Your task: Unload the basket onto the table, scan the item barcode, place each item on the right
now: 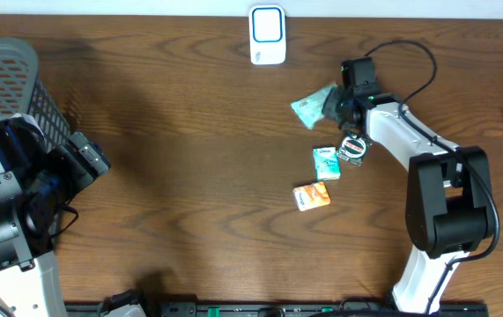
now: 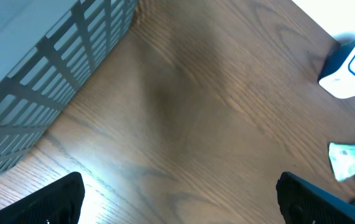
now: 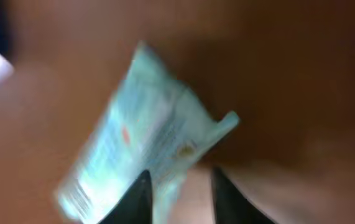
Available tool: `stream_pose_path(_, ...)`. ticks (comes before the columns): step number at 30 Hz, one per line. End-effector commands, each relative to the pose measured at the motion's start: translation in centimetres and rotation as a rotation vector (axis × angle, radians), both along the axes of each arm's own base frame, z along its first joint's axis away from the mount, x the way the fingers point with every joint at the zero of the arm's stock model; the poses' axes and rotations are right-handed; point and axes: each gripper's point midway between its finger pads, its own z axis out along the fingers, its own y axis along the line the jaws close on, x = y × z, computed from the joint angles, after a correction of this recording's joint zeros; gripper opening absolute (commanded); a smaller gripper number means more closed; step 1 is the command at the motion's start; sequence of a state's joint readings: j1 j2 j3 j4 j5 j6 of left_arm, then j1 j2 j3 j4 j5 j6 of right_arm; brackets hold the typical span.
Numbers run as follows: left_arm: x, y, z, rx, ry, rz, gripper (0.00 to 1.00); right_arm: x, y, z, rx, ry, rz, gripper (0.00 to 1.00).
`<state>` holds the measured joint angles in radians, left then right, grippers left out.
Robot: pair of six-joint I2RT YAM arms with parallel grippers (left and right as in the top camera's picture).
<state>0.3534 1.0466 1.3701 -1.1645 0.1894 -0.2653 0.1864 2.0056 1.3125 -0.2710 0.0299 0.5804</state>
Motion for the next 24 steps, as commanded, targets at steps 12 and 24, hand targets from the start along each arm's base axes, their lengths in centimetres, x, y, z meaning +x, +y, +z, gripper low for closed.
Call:
stream_pose_path(12, 0.1, 0.0, 0.6, -0.002, -0.015, 0.001, 0.98, 2.2, 3.4, 2.5, 0.21, -0.126, 0.212, 0.35)
stream_pose_path(24, 0.1, 0.0, 0.6, -0.002, -0.015, 0.001, 0.98, -1.0, 1.0, -1.0, 0.098, 0.058, 0.08, 0.56)
